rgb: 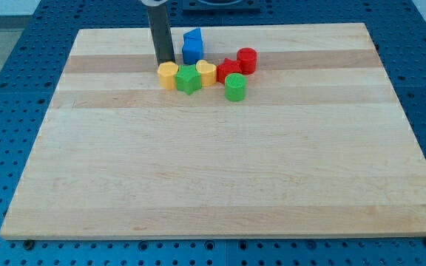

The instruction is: Point your arm at blu triangle

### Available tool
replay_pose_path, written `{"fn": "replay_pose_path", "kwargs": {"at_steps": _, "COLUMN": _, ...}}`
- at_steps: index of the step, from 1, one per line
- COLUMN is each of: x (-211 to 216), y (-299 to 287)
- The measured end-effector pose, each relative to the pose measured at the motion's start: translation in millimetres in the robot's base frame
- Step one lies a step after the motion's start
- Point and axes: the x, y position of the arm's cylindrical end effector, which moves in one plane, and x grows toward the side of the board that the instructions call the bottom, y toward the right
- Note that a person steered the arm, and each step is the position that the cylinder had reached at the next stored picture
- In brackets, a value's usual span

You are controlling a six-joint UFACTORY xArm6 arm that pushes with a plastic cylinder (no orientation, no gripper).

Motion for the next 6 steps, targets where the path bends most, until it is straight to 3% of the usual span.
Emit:
{"fn": "replay_pose_path", "kwargs": {"at_steps": 2, "x": 40, "y": 1}}
{"fn": "replay_pose_path", "kwargs": {"at_steps": 6, "x": -110, "y": -8}}
